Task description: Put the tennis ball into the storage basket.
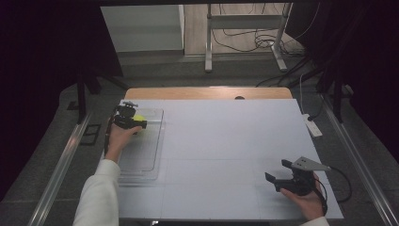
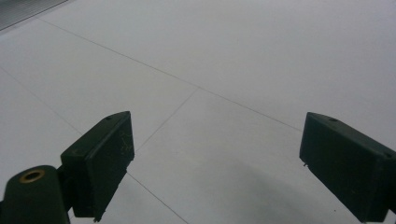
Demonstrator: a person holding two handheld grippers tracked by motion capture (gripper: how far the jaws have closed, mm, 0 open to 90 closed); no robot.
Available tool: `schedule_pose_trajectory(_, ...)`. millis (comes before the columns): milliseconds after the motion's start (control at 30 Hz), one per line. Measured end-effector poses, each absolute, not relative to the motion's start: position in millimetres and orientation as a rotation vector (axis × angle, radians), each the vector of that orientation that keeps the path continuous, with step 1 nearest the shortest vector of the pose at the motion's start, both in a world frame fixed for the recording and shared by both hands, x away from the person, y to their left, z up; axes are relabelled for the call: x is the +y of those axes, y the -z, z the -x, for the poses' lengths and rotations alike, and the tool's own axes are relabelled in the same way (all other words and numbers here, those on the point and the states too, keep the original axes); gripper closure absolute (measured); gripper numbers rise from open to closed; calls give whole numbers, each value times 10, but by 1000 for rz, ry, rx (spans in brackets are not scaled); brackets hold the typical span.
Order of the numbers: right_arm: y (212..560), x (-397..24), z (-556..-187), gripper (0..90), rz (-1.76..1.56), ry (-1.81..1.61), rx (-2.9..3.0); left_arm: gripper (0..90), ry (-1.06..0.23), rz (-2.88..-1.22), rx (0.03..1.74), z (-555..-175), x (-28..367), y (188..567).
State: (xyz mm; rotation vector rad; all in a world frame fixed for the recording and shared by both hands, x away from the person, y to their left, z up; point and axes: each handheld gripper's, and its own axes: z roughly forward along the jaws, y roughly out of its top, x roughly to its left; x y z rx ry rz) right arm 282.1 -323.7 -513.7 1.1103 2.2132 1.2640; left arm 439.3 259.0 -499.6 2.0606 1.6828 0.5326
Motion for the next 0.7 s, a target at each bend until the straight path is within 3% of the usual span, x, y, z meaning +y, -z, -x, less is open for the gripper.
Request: schedule_pose_trajectory(700, 5133, -3238, -2820, 103, -1109, -1265, 2212, 161, -523, -2009, 1568, -4322, 2525, 4875)
